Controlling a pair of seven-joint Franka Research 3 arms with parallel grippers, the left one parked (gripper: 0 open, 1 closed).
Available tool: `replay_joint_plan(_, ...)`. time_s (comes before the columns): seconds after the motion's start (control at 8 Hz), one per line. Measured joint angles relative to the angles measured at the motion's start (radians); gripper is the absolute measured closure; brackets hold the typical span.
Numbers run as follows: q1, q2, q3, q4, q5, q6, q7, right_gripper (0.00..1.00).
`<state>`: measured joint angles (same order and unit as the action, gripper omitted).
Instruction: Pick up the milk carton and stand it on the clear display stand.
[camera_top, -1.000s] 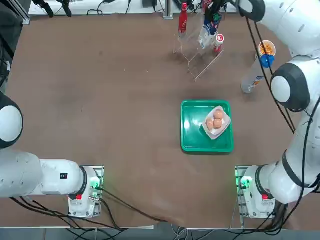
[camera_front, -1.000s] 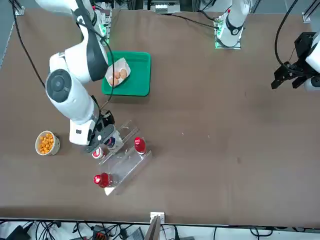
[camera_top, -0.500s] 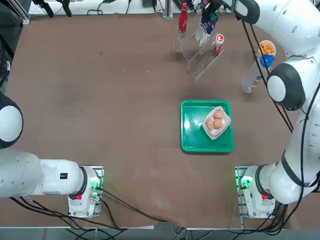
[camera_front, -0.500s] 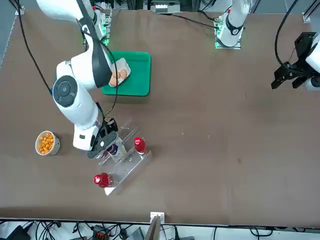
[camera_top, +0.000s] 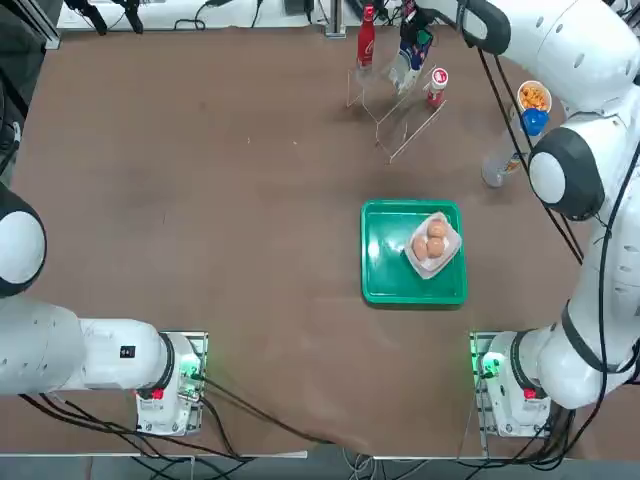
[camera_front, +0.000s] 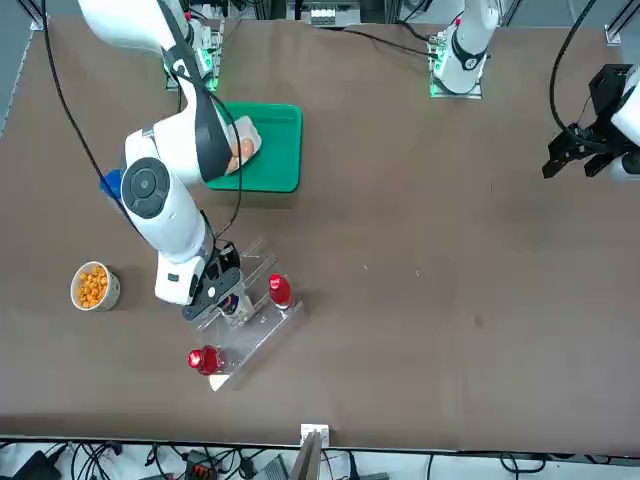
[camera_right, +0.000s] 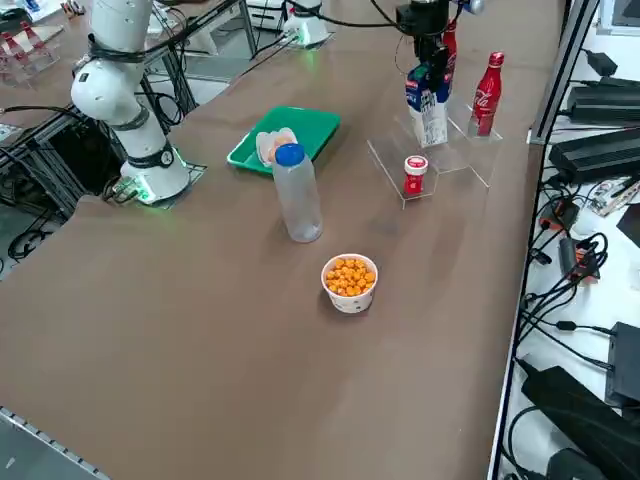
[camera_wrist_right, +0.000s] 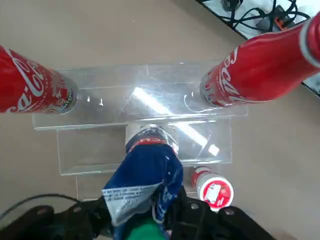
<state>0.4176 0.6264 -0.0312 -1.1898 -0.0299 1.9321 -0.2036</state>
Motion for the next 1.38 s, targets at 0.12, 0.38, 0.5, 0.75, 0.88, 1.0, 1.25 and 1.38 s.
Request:
replay_joint_plan(0.12, 0.000, 0.004, -0.001, 0.000, 0.000, 0.008, 0.002, 0.64)
replay_joint_plan(0.38, 0.000, 0.010, -0.002, 0.002, -0.001, 0.034, 0.004, 0.42)
replay_joint_plan(0.5, 0.000, 0.014, -0.002, 0.002, -0.001, 0.050, 0.006, 0.25)
replay_joint_plan(0.75, 0.001, 0.015, -0.004, 0.002, -0.001, 0.079, 0.018, 0.11)
replay_joint_plan(0.88, 0.001, 0.015, -0.004, 0.006, -0.002, 0.090, 0.027, 0.00)
replay_joint_plan(1.0, 0.001, 0.015, -0.005, 0.020, -0.003, 0.092, 0.034, 0.00)
replay_joint_plan(1.25, 0.001, 0.011, -0.007, 0.047, -0.004, 0.081, 0.039, 0.00)
replay_joint_plan(1.38, 0.001, 0.007, -0.010, 0.057, -0.004, 0.057, 0.039, 0.00)
